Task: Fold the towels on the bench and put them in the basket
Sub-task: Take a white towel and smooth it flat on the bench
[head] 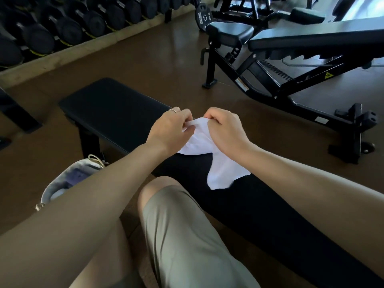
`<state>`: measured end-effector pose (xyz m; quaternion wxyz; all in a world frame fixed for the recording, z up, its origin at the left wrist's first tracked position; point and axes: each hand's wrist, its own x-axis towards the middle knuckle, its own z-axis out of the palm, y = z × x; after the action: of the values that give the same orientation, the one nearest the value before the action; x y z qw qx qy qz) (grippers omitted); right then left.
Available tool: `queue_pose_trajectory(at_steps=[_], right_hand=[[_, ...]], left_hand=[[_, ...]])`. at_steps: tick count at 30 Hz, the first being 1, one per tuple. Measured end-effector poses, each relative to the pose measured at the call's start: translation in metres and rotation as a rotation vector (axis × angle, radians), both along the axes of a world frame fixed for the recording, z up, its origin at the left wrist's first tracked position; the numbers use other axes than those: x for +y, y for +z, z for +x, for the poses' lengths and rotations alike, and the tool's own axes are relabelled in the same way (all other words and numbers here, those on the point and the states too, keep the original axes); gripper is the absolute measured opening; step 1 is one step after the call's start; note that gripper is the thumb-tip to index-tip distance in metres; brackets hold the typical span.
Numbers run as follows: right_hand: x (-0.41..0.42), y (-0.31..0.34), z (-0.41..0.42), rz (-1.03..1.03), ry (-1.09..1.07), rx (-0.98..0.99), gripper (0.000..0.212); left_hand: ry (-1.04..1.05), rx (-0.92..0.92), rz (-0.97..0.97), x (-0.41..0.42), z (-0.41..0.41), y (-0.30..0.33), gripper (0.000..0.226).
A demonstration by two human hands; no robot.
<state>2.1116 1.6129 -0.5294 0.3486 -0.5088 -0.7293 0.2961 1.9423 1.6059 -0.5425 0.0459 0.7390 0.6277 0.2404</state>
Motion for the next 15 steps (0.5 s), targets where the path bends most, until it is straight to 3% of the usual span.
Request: queue_pose_trajectory(at_steps=[3,5,10,13,15], right_hand=[[-0.001,0.003,0.003,0.076,0.035,-0.057,0.023],[0.000,0.000,0.009,0.109,0.054,-0.137,0.021],[0.002,-0.018,0.035,0.119,0.008,-0.249,0.027],[0.006,-0.022,0.036,0.055,-0.026,-0.141,0.023],[0.009,-0.015,0.024,-0.004,-0.011,-0.032,0.021]], left_hand=[[0.016,0.114,-0.032,0.002,-0.010,-0.005,0.014],[0.064,0.090,-0.128,0.001,-0.021,-0.005,0.012],[0.370,-0.370,-0.096,-0.003,-0.059,0.013,0.011],[0.239,-0.330,-0.199,-0.004,-0.068,0.020,0.023],[0.058,-0.279,-0.355,-0.008,-0.057,0.016,0.050]])
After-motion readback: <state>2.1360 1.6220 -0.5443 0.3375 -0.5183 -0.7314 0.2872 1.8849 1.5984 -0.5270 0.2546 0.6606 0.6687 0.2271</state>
